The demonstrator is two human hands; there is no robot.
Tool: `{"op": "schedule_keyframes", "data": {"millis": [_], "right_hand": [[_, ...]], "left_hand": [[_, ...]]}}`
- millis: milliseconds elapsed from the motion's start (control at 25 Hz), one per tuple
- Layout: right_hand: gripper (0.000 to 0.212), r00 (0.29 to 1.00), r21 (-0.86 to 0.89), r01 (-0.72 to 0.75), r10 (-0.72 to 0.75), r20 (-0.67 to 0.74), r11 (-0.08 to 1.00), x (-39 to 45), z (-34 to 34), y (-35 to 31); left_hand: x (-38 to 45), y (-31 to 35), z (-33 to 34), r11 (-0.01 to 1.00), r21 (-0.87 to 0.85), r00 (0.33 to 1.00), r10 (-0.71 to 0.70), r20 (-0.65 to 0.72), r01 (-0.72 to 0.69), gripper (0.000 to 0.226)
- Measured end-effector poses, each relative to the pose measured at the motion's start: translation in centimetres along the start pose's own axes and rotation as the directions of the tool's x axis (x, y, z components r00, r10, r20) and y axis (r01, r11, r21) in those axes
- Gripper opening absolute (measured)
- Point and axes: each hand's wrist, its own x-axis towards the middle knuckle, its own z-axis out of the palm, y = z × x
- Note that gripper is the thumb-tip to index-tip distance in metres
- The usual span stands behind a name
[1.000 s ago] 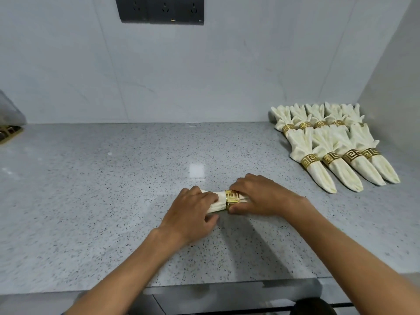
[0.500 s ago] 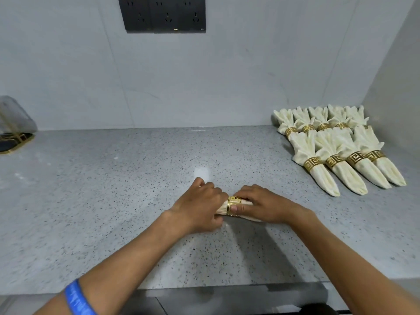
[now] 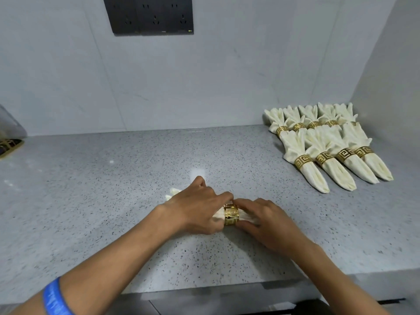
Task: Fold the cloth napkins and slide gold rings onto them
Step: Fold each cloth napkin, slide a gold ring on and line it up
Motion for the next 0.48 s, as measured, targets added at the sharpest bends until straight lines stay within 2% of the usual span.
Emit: {"op": "schedule_keyframes", "data": {"millis": [80, 120, 200, 280, 480], "right_hand": [[0.051, 0.999, 0.034, -0.034, 0.034, -0.001, 0.999, 0.0, 0.1, 0.0], [0.053, 0.998, 0.072, -0.059, 0.059, 0.002, 0.996, 0.1, 0.0, 0.1], [0.049, 0.993, 0.161, -0.116, 0.117, -0.001, 0.980, 0.1, -0.4, 0.4], [0.040, 0.988, 0.179, -0.154, 0.157, -0.002, 0.972, 0.0, -0.7, 0.6], [0.033, 0.984, 0.159, -0.181, 0.178, 0.033, 0.971, -0.3, -0.8, 0.1]], "left_hand": [[0.2, 0.3, 0.3, 0.999, 0.034, 1.000, -0.030, 0.008, 0.030, 0.056], [0.2, 0.2, 0.7, 0.997, 0.064, 0.999, -0.032, -0.018, 0.033, 0.055], [0.0, -0.1, 0.9, 0.995, 0.093, 0.996, -0.028, -0.081, 0.035, 0.040], [-0.3, -0.4, 0.8, 0.995, 0.089, 0.994, -0.033, -0.103, 0.042, 0.030], [-0.6, -0.9, 0.5, 0.993, 0.119, 0.997, -0.017, -0.080, 0.027, 0.025]]}}
